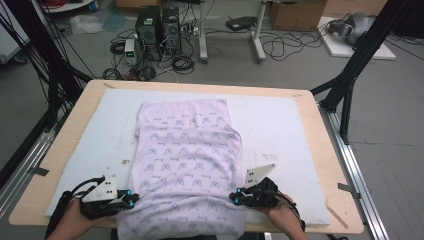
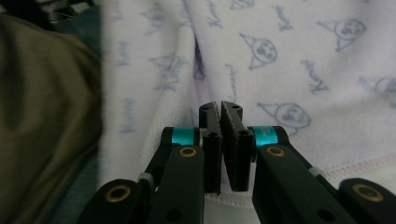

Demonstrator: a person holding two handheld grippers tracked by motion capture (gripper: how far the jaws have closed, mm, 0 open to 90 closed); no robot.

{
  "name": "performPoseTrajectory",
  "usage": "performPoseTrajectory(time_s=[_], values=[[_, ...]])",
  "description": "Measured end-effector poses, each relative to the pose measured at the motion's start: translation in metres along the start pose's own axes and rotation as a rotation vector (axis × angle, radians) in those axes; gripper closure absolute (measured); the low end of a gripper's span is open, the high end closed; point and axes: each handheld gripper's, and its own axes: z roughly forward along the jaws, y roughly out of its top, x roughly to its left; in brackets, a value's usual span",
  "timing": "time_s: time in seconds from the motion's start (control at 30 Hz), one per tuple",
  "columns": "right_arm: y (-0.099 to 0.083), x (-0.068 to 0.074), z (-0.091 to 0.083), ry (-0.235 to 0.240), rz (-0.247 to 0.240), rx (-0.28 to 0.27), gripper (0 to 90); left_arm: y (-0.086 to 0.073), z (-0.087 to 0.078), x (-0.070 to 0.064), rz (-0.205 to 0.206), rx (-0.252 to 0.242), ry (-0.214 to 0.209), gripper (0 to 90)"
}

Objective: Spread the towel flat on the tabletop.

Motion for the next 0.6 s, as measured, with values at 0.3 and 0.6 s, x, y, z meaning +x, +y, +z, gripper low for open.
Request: performPoseTrajectory(time_s=[0.3, 0.6], values=[[0.013, -0.028, 0.014, -0.095, 0.023, 0.046, 59.1, 0.013, 0.037, 0.032, -0.046, 0.043, 0.018, 57.7], [0.010, -0.020, 0.013, -0.036, -0.009, 0.048, 88.1, 0.004, 0.034, 0.024, -0.012, 0.070, -0.016, 88.2]])
